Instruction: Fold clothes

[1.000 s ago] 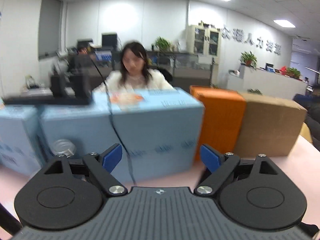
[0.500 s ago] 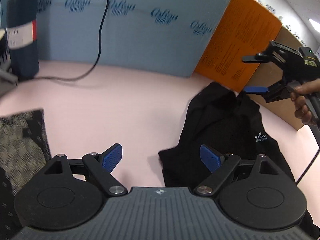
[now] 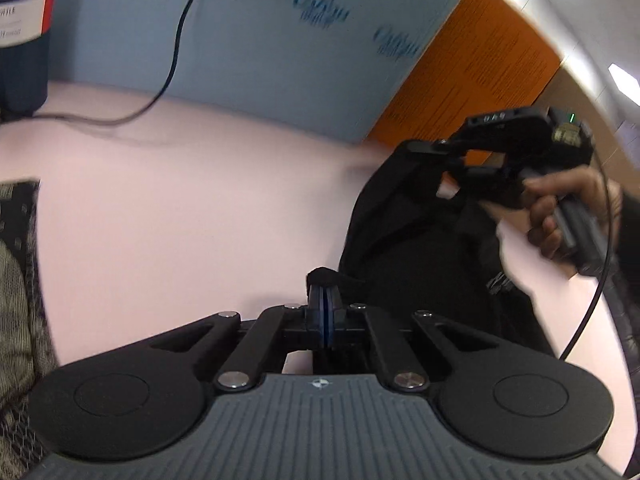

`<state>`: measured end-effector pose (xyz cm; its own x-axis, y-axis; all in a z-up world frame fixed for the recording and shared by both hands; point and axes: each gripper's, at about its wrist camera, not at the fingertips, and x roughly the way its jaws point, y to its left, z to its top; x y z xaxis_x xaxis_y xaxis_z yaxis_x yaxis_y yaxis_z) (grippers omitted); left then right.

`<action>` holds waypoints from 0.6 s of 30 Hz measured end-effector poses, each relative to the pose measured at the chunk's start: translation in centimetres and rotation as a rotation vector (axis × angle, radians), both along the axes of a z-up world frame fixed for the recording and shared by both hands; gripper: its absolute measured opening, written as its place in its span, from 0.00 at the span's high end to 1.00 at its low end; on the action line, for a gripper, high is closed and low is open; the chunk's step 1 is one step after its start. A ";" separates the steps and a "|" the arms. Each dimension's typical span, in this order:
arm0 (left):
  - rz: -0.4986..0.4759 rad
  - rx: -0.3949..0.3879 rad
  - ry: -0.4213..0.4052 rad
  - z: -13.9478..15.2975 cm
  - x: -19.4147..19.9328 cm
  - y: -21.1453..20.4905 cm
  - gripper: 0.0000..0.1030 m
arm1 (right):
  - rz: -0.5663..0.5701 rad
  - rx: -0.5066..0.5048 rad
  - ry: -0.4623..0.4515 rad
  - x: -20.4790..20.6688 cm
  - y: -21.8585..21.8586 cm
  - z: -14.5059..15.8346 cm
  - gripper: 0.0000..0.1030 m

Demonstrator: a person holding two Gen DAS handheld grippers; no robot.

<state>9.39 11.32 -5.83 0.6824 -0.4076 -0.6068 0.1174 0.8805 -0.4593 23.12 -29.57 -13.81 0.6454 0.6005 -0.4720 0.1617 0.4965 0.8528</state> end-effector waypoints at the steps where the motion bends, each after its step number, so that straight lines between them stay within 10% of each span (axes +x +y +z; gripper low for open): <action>1: 0.010 -0.023 -0.030 0.7 0.0 0.4 0.99 | -0.022 0.060 -0.045 -0.2 -0.2 0.5 0.95; 8: 0.164 0.044 -0.021 1.5 1.4 3.4 0.99 | -0.014 0.060 -0.095 1.6 2.3 0.7 0.92; 10: 0.199 0.043 0.031 0.8 1.4 4.2 0.99 | 0.007 0.048 -0.048 2.4 3.9 -0.7 0.83; 12: 0.202 0.036 0.050 0.5 1.0 4.6 0.98 | 0.004 0.025 -0.014 2.8 5.0 -2.0 0.54; 18: 0.152 0.060 0.073 -0.1 -0.5 2.8 0.65 | -0.018 -0.060 -0.025 1.7 5.8 -2.1 0.53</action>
<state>8.94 14.12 -5.93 0.6865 -0.2649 -0.6771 -0.0504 0.9117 -0.4078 24.85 -23.78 -15.87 0.6679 0.5599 -0.4904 0.1496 0.5445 0.8253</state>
